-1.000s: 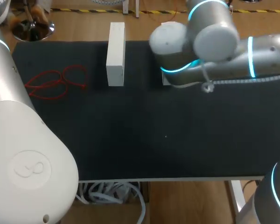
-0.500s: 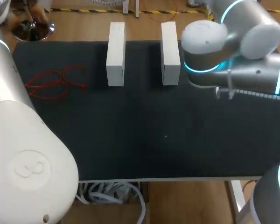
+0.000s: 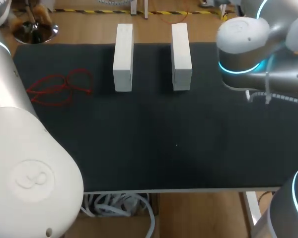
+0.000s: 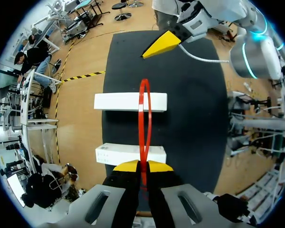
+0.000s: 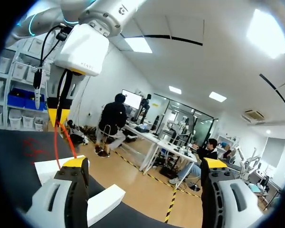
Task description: Grab the tape and strap the tape.
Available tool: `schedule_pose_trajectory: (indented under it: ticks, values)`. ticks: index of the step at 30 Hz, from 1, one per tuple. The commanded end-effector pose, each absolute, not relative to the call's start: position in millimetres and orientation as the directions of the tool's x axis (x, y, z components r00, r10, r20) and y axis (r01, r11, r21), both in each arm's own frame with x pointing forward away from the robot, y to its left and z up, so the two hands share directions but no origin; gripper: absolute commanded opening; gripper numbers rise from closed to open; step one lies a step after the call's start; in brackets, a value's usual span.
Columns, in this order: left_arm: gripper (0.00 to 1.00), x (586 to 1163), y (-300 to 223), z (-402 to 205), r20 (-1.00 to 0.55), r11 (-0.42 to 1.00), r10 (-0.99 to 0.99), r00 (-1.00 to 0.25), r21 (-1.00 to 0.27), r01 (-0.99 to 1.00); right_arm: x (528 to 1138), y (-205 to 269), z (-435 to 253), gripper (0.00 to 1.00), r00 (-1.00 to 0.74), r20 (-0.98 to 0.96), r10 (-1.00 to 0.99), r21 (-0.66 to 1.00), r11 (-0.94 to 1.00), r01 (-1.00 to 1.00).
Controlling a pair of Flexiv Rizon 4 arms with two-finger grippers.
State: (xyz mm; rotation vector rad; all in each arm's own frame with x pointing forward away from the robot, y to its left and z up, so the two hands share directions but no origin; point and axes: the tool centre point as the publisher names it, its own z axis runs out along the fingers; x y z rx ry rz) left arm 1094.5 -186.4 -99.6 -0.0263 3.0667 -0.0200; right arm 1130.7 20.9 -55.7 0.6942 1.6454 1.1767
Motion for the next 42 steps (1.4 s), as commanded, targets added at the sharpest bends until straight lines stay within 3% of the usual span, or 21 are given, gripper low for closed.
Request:
schedule_pose_trajectory:
  ticks: [1,4,14,25,26,42]
  values:
    - [0.00,1089.5,-178.9,-100.5,-0.084,0.998,-0.054,-0.995,0.041,-0.057,1129.3,17.2,-52.5,1.00,-0.484,-0.362,0.797,0.924,0.374,-0.075]
    - [0.00,1082.3,-157.2,-105.5,-0.098,0.980,-0.135,-0.986,0.135,-0.148,1129.3,17.2,-52.5,1.00,-0.484,-0.362,0.797,0.924,0.374,-0.075]
    - [0.00,1039.1,-31.3,-126.4,0.002,0.832,-0.501,-0.866,0.278,-0.481,1129.3,17.2,-52.5,1.00,-0.484,-0.362,0.797,0.924,0.374,-0.075]
    - [0.02,1021.4,50.4,-153.3,0.103,0.747,-0.632,-0.768,0.345,-0.569,1129.3,17.2,-52.5,1.00,-0.484,-0.362,0.797,0.924,0.374,-0.075]
    - [1.00,1021.4,50.4,-153.3,0.103,0.747,-0.632,-0.768,0.345,-0.569,1129.3,17.2,-52.5,1.00,-0.484,-0.362,0.797,0.924,0.374,-0.075]
    - [1.00,1021.4,50.4,-153.3,0.103,0.747,-0.632,-0.768,0.345,-0.569,1129.3,17.2,-52.5,1.00,-0.484,-0.362,0.797,0.924,0.374,-0.075]
